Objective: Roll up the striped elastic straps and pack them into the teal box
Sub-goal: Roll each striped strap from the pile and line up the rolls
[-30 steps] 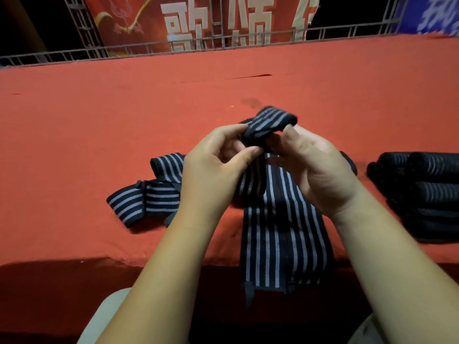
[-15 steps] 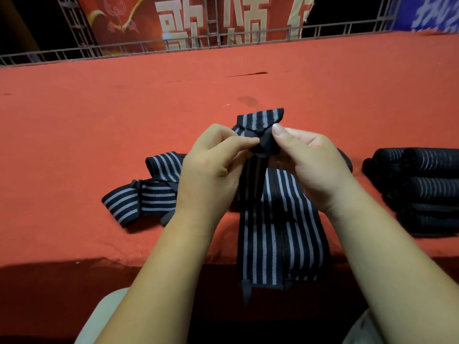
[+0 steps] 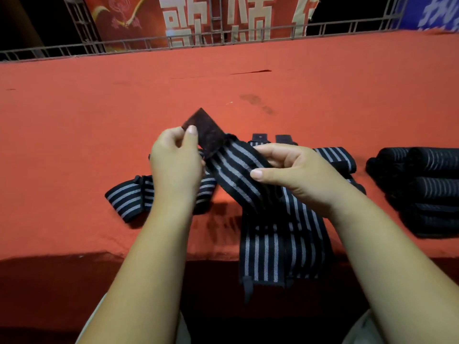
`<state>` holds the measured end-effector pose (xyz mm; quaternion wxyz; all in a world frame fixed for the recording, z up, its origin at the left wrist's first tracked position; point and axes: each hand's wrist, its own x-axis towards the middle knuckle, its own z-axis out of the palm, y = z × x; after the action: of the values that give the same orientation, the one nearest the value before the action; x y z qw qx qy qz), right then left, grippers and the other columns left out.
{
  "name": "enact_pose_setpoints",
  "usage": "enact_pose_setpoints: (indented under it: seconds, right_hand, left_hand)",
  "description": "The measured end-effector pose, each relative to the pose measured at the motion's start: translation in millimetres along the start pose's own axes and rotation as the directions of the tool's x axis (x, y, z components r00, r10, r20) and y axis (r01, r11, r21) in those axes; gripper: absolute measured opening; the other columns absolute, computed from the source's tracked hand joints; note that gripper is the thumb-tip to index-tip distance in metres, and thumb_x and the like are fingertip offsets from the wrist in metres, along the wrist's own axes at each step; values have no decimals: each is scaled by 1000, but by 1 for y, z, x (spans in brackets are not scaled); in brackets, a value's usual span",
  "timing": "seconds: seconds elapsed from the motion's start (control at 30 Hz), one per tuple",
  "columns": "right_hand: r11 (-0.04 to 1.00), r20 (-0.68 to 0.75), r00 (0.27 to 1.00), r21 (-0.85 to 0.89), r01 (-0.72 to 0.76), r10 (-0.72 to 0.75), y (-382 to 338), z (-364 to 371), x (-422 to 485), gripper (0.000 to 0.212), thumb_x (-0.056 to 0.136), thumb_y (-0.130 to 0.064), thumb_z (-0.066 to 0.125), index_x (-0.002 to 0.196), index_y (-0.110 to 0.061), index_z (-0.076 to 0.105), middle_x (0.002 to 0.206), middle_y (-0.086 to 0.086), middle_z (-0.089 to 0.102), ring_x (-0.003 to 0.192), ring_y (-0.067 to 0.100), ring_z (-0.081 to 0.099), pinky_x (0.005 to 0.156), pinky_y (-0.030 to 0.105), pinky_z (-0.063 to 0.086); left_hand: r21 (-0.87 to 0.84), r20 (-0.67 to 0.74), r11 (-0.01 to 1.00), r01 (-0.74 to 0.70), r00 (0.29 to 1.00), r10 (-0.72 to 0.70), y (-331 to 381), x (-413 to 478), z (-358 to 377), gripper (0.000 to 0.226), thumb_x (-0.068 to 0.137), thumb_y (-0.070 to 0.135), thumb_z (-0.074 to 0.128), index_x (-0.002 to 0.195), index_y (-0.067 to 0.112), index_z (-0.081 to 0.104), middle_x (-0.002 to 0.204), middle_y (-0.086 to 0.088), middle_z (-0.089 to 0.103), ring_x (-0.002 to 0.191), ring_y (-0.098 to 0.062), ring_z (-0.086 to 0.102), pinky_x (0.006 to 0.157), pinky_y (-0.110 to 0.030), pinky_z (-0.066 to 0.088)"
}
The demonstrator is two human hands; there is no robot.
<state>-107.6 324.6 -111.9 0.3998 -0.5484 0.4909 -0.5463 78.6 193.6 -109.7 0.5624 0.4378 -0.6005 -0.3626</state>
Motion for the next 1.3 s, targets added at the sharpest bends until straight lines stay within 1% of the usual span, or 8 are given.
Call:
enact_pose_setpoints:
  seconds: [0.13, 0.23, 0.4, 0.53, 0.63, 0.83, 1.13, 1.3]
  right_hand:
    - [1000, 0, 1000, -7, 0, 0, 0, -1, -1, 35, 100, 0, 70, 123, -26, 77, 122, -4, 80, 116, 14, 76, 93, 21, 59]
    - [1000, 6, 1000, -18, 24, -24, 1, 0, 0, 40, 101, 1, 68, 135, -20, 71, 128, -3, 78, 122, 14, 73, 101, 25, 57]
    - [999, -8, 999, -12, 36, -36, 0, -2, 0, 39, 101, 2, 67, 136, -15, 70, 127, 0, 78, 123, 16, 73, 103, 27, 57]
    - [997, -11, 998, -41, -57, 57, -3, -3, -2, 21, 101, -8, 71, 121, -11, 76, 114, 9, 81, 109, 27, 78, 94, 33, 62]
    - [952, -43, 993, -282, -120, 113, -2, -6, -5, 13, 102, -30, 74, 95, -20, 78, 91, -7, 80, 84, 14, 77, 83, 28, 60]
    - [697, -5, 968, -693, -185, 252, 16, -19, -2, 38, 96, -51, 76, 71, -26, 62, 67, -17, 61, 63, 3, 57, 72, 31, 44]
    - [979, 32, 986, -130, -157, 163, 3, 0, 6, 27, 103, -39, 70, 88, -18, 74, 81, 22, 62, 62, 32, 48, 51, 29, 39]
    - [927, -104, 976, -308, -212, 189, 23, -3, 12, 21, 108, -33, 64, 94, -19, 71, 70, 10, 68, 50, 19, 56, 55, 26, 46]
  left_hand:
    - [-122, 140, 923, 364, 927, -347, -15, 13, -3, 38, 105, 54, 63, 97, 18, 72, 83, -1, 70, 54, -11, 52, 52, -29, 42]
    - [-54, 527, 805, 590, 702, -479, -20, 2, 0, 71, 96, 81, 53, 106, 15, 78, 87, 1, 68, 56, -9, 45, 48, -25, 34]
    - [-177, 771, 672, 720, 526, -361, -8, -8, 4, 28, 108, 40, 62, 95, 19, 77, 70, 7, 36, 48, -4, 33, 41, -17, 29]
    - [-319, 820, 380, 868, 454, -349, -10, 1, -2, 16, 100, 20, 67, 112, 9, 67, 81, 5, 67, 40, -2, 39, 34, -14, 35]
    - [-467, 751, 231, 853, 521, -406, -8, 8, -9, 18, 90, 16, 72, 103, 5, 73, 97, -1, 75, 40, -1, 52, 38, -12, 45]
    - [-559, 273, 712, 425, 905, -326, -25, 16, -5, 11, 109, 11, 64, 117, 4, 67, 117, -16, 79, 101, -25, 82, 79, -25, 65]
    - [-508, 197, 842, 184, 976, -95, -26, 14, 7, 11, 111, 17, 63, 116, 8, 67, 123, -19, 77, 113, -28, 78, 99, -38, 63]
    - [-476, 241, 856, 202, 966, -94, -33, 13, 11, 7, 112, 17, 59, 113, 13, 65, 125, -16, 77, 115, -25, 78, 97, -33, 61]
